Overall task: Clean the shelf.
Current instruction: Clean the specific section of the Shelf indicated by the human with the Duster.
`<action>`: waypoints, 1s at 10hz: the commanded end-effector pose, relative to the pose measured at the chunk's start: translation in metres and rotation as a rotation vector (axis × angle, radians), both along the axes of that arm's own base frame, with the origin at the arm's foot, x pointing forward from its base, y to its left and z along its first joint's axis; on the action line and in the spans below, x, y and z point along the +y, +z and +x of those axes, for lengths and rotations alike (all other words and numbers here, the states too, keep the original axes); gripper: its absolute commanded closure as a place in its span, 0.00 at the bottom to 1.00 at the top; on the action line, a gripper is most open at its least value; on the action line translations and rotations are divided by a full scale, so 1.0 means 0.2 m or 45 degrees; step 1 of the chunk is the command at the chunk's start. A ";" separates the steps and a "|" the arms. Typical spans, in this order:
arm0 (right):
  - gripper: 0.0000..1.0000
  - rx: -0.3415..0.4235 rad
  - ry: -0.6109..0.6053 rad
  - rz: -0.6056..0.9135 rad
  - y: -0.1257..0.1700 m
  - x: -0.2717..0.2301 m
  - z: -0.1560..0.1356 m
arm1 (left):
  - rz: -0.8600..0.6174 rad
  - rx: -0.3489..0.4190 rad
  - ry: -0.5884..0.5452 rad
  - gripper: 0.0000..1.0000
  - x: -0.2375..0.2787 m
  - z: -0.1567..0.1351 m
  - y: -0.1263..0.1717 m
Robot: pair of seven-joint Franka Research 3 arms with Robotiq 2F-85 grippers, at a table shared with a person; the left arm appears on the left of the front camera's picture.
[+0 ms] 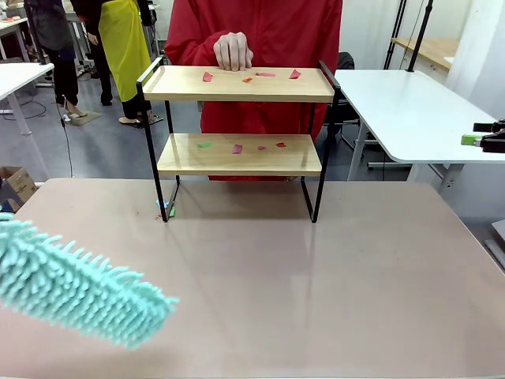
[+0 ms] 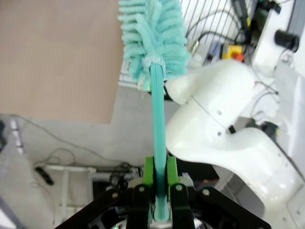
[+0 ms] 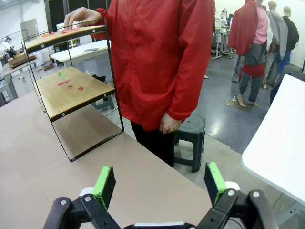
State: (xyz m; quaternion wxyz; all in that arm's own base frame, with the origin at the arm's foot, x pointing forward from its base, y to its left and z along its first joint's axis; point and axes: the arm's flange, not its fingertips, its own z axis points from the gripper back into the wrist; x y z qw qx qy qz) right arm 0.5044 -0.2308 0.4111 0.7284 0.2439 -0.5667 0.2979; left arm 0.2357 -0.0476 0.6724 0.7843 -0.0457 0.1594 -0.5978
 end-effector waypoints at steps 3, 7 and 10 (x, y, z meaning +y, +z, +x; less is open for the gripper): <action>0.00 0.019 -0.022 -0.006 0.02 0.02 0.00 | -0.446 -0.093 -0.052 0.87 -0.01 0.00 -0.04; 0.00 0.019 -0.022 -0.006 0.02 0.02 0.00 | -0.791 -0.180 0.077 0.87 -0.22 -0.03 0.13; 0.00 0.019 -0.022 -0.006 0.02 0.02 0.00 | -1.053 -0.131 0.168 0.87 -0.54 -0.05 0.28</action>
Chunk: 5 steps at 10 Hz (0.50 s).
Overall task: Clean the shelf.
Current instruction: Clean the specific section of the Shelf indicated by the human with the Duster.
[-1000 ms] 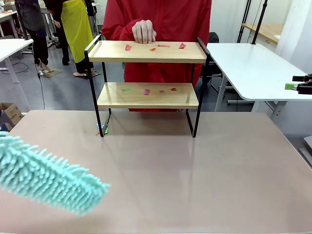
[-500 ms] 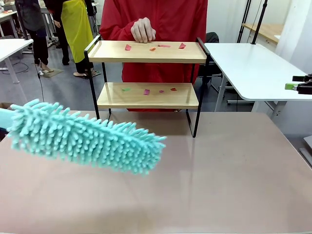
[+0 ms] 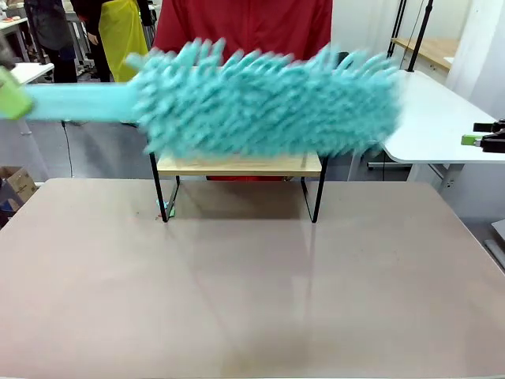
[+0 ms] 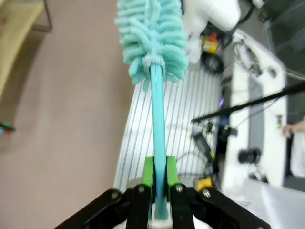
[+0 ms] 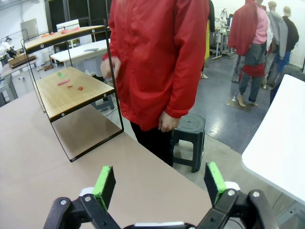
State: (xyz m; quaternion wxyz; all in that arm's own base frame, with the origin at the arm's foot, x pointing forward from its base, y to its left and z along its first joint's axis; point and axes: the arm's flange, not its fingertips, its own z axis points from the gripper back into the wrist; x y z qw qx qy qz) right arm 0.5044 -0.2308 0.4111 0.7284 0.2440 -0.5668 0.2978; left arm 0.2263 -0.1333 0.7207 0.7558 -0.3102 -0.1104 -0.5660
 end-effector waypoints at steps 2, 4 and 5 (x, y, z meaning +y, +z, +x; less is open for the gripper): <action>0.00 0.019 -0.022 -0.007 0.02 0.02 0.00 | -0.155 0.052 0.231 0.87 -0.30 0.02 0.10; 0.00 0.019 -0.022 -0.007 0.02 0.02 0.00 | -0.092 0.129 0.342 0.87 -0.43 0.12 0.09; 0.00 0.019 -0.022 -0.007 0.02 0.02 0.00 | -0.148 0.055 0.190 0.87 -0.34 0.02 0.10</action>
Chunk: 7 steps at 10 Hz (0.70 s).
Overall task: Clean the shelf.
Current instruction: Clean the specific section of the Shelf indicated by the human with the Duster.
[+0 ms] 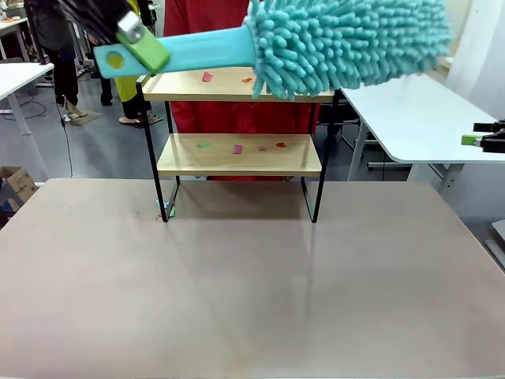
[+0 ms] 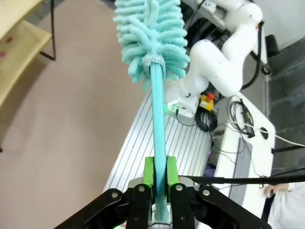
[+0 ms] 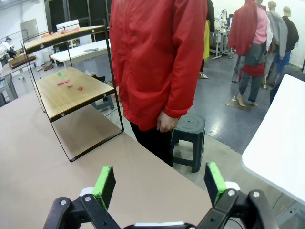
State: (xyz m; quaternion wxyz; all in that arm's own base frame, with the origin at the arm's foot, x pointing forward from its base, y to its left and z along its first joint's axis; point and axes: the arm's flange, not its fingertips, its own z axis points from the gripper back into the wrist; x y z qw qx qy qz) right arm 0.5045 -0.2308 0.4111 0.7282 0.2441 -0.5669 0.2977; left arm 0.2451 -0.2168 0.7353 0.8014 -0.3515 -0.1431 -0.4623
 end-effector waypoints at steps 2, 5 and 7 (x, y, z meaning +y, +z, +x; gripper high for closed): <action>0.00 0.019 -0.022 -0.007 0.02 0.02 0.00 | -0.027 -0.044 -0.087 0.87 0.08 -0.07 0.03; 0.00 0.019 -0.022 -0.007 0.02 0.02 0.00 | 0.106 -0.022 0.215 0.87 -0.34 -0.04 0.15; 0.00 0.019 -0.022 -0.007 0.02 0.02 0.00 | 0.134 -0.023 0.343 0.87 -0.57 0.03 0.25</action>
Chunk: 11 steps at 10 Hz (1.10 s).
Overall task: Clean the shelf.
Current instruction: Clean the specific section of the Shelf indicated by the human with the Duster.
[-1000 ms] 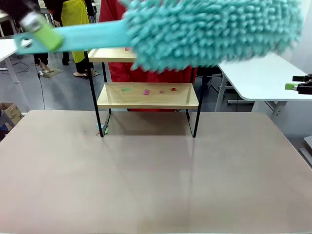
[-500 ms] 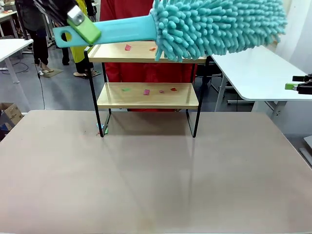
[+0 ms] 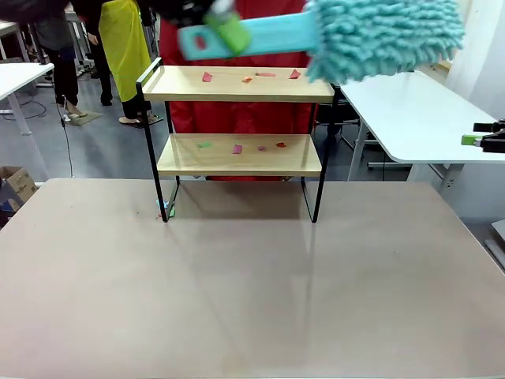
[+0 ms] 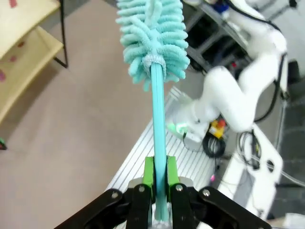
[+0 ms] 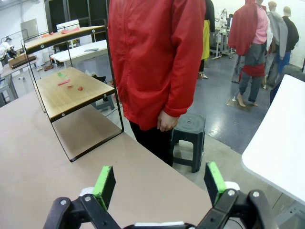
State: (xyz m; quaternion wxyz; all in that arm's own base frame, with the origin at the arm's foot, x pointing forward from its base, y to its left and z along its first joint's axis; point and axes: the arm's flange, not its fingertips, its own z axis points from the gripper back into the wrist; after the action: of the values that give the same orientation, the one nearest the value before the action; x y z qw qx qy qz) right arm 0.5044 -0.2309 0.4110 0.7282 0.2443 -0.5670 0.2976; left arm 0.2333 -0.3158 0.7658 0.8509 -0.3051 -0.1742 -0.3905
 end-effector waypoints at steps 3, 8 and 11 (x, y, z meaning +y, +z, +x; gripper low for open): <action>0.00 0.020 -0.022 -0.008 0.02 0.02 0.00 | 0.102 0.083 0.403 0.87 -0.40 0.23 0.13; 0.00 0.020 -0.022 -0.008 0.02 0.02 0.00 | 0.098 -0.046 0.821 0.87 -0.73 0.46 0.05; 0.00 0.020 -0.022 -0.008 0.02 0.02 0.00 | 0.172 -0.083 1.003 0.87 -0.83 0.56 -0.04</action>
State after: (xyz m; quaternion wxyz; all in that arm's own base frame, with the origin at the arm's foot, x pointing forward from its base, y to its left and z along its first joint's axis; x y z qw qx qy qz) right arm 0.5044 -0.2307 0.4110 0.7281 0.2444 -0.5670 0.2977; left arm 0.3432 -0.4616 0.7432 0.9433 -0.1579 -0.2831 -0.0711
